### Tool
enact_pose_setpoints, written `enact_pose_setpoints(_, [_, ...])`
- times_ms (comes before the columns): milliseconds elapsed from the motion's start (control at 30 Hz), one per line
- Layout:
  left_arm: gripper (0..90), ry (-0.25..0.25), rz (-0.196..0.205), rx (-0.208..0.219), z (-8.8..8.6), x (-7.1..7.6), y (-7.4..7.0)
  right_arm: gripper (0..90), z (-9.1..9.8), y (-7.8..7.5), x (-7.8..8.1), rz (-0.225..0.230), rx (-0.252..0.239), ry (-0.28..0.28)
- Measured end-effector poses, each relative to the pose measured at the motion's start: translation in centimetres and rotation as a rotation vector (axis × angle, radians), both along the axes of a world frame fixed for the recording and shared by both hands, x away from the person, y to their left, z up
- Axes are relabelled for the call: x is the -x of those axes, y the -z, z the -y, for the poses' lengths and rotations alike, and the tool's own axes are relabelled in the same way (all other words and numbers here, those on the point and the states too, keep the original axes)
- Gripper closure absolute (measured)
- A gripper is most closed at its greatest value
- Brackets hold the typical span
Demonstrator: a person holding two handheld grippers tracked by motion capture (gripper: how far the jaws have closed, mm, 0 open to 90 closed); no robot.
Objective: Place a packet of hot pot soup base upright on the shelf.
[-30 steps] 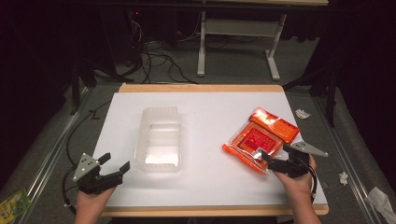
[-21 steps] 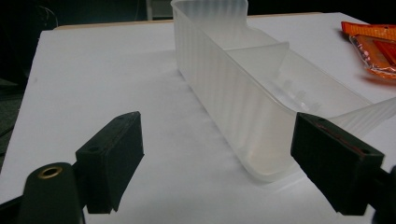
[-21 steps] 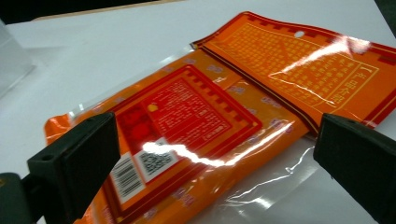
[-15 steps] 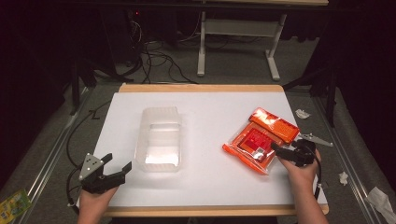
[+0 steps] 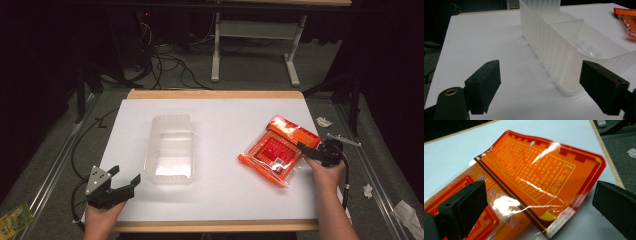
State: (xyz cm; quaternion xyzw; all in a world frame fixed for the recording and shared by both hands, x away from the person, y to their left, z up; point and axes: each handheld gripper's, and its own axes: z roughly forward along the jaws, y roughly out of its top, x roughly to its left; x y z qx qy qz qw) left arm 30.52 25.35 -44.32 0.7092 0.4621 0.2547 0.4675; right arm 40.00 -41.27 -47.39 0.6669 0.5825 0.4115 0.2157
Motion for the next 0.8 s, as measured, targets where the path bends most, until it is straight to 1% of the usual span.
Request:
enact_pose_setpoints(67, [17.9,0.001,-0.002,0.001,0.0,0.0,0.0,0.2,0.2,0.0,-0.2,-0.006,0.01,0.006])
enact_pose_setpoints(100, [17.9,0.004,-0.004,-0.008,0.0,0.0,0.1,0.1,0.6,0.1,-0.4,-0.013,-0.019,0.015])
enact_pose_setpoints(200, [17.9,0.003,-0.004,-0.008,0.0,0.0,0.1,0.3,0.9,0.1,-0.7,-0.015,-0.026,0.017])
enact_pose_setpoints(233, [17.9,0.003,-0.008,-0.006,0.0,0.0,0.2,0.8,1.2,0.2,-1.0,-0.024,-0.039,0.011])
enact_pose_setpoints(300, [17.9,0.002,-0.01,-0.008,0.0,0.0,0.2,1.1,1.2,0.2,-1.1,-0.028,-0.044,0.015])
enact_pose_setpoints(400, [18.0,0.002,-0.01,-0.008,0.0,0.0,0.2,2.2,1.5,0.3,-1.4,-0.033,-0.057,0.005])
enact_pose_setpoints(433, [18.0,0.004,-0.015,-0.012,0.1,0.0,0.3,4.2,1.6,0.3,-1.4,-0.04,-0.079,0.001])
enact_pose_setpoints(467, [18.0,0.004,-0.015,-0.012,0.1,0.0,0.3,4.2,1.6,0.3,-1.4,-0.04,-0.079,0.001])
enact_pose_setpoints(500, [18.0,0.007,-0.017,-0.018,0.2,0.0,0.3,10.6,1.6,0.3,-1.3,-0.036,-0.1,-0.016])
enact_pose_setpoints(533, [18.0,0.007,-0.017,-0.018,0.2,0.0,0.3,10.6,1.6,0.3,-1.3,-0.036,-0.1,-0.016])
enact_pose_setpoints(567, [18.0,0.009,-0.012,-0.019,0.4,0.0,0.2,16.6,1.5,0.3,-1.2,-0.018,-0.093,-0.03])
enact_pose_setpoints(600, [18.0,0.009,-0.012,-0.019,0.4,0.0,0.2,16.6,1.5,0.3,-1.2,-0.018,-0.093,-0.03])
enact_pose_setpoints(633, [18.0,0.01,-0.009,-0.02,0.4,0.0,0.2,25.2,1.5,0.2,-0.9,0.004,-0.099,-0.041])
enact_pose_setpoints(667, [18.1,0.01,-0.009,-0.02,0.4,0.0,0.2,25.2,1.5,0.2,-0.9,0.004,-0.099,-0.041])
enact_pose_setpoints(700, [18.1,0.01,-0.009,-0.019,0.4,0.1,0.2,29.1,1.5,0.1,-0.7,0.017,-0.097,-0.044])
enact_pose_setpoints(733, [18.1,0.01,-0.009,-0.02,0.4,0.1,0.2,35.7,1.5,0.1,-0.5,0.033,-0.1,-0.047])
enact_pose_setpoints(767, [18.1,0.01,-0.01,-0.021,0.3,0.0,0.2,47.2,1.7,0.0,-0.2,0.06,-0.12,-0.063])
enact_pose_setpoints(800, [18.2,0.01,-0.01,-0.021,0.3,0.0,0.2,50.4,1.7,0.0,-0.1,0.067,-0.128,-0.067])
